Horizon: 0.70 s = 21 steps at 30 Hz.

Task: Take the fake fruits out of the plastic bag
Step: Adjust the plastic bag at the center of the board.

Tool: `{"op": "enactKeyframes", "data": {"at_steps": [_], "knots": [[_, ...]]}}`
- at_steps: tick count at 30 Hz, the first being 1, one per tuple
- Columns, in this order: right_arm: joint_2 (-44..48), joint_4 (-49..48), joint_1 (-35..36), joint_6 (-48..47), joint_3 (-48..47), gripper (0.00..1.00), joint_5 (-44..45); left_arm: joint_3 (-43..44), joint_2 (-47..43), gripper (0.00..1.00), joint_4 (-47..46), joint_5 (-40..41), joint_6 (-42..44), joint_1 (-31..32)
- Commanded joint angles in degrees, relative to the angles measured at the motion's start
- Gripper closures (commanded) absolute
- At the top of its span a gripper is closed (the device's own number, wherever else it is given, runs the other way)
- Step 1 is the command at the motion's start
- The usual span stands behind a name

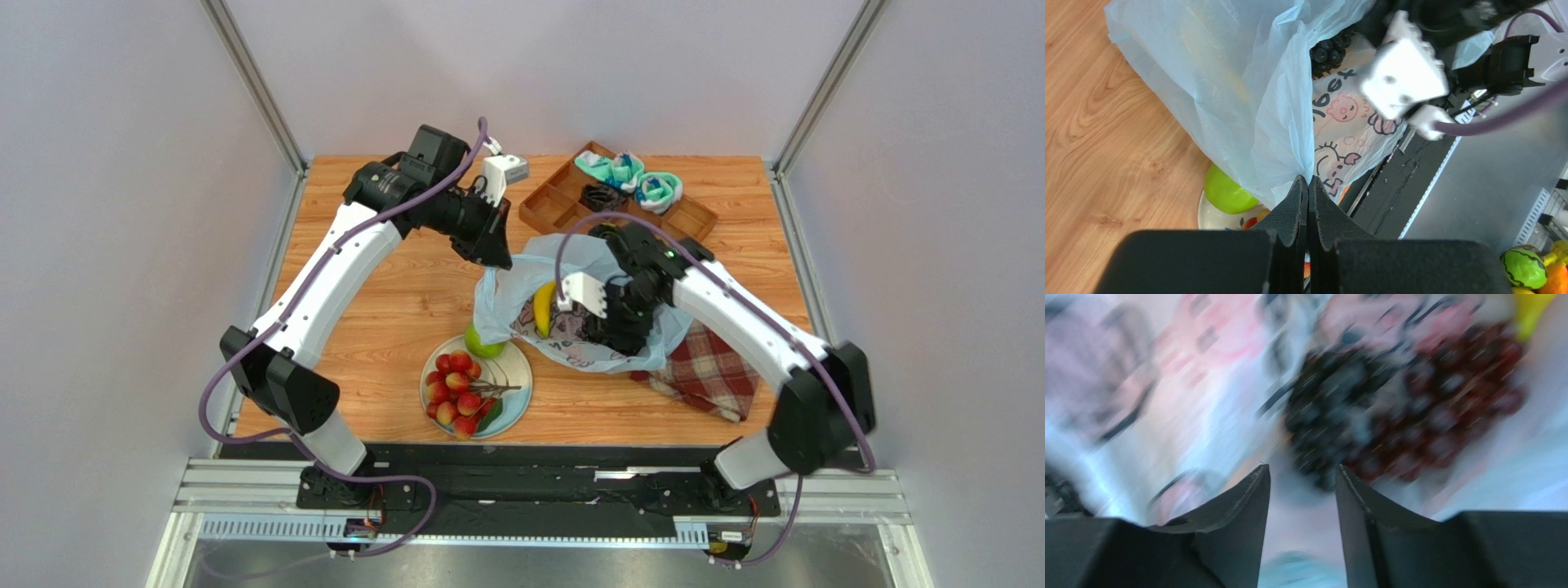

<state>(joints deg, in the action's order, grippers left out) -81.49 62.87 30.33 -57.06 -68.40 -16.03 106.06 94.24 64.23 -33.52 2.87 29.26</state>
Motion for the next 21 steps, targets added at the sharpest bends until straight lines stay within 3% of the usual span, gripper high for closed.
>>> {"op": "enactKeyframes", "data": {"at_steps": [1, 8, 11, 15, 17, 21], "knots": [[-11.74, -4.16, 0.17, 4.22, -16.97, 0.50, -3.20, 0.90, -0.02, 1.00, -0.07, 3.45, -0.15, 0.01], [-26.69, 0.93, 0.26, 27.76, -36.96, 0.39, -7.61, 1.08, -1.77, 1.00, 0.29, 5.83, 0.20, 0.01], [-28.80, 1.29, 0.43, 35.87, -37.33, 0.36, -8.13, 0.11, -2.74, 1.00, 0.20, 6.36, 0.47, 0.01], [-26.45, -1.69, 0.35, 32.46, -32.44, 0.37, -3.49, -0.42, -3.62, 1.00, 0.28, 6.89, 0.82, 0.01], [-23.81, -3.88, -0.96, 26.31, -29.00, 0.38, 1.34, -0.33, -3.88, 1.00, 0.37, 6.71, 0.82, 0.01], [-8.74, -5.92, -5.09, 18.40, -9.28, 0.41, 7.41, -0.68, -4.06, 1.00, 0.11, 5.05, 0.91, 0.10]]}}
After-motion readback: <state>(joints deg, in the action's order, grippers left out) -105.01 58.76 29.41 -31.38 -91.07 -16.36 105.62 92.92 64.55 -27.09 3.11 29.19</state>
